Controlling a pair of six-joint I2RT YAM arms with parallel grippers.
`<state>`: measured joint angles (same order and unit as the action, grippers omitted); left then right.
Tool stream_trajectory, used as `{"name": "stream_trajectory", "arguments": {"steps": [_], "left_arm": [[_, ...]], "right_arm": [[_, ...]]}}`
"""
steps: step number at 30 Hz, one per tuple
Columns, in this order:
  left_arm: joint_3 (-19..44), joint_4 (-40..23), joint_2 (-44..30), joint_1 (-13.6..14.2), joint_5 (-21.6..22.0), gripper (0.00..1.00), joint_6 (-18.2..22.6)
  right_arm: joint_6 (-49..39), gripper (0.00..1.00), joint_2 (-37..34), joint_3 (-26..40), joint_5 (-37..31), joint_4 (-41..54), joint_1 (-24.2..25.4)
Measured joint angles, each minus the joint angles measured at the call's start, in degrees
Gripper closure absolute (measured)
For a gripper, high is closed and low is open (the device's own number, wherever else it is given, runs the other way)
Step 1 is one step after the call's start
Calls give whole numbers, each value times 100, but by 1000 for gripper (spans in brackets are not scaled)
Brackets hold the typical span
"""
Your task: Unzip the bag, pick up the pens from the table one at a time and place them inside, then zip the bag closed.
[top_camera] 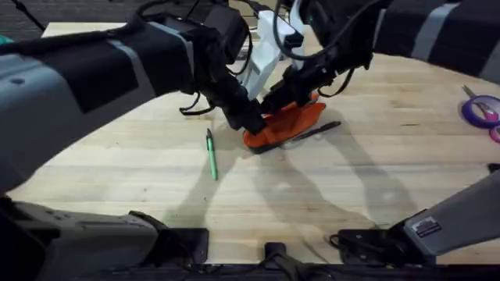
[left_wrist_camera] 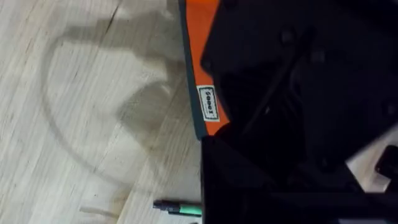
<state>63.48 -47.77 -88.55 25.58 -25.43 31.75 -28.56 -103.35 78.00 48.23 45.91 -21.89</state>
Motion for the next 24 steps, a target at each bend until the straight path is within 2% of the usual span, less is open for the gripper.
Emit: {"name": "stream_trajectory", "arguments": {"steps": [20,21,24], "left_arm": [[0,-107,0,-87,188,959,-7],[0,-108,-1,-87,186,959,-7],[0,-170,29,-87,109,959,63]], "right_arm": [[378,970,0,0,-151,-365,-310],[407,923,0,0,-161,-367,-310],[413,514,-2,0,-324,-384,-195]]}}
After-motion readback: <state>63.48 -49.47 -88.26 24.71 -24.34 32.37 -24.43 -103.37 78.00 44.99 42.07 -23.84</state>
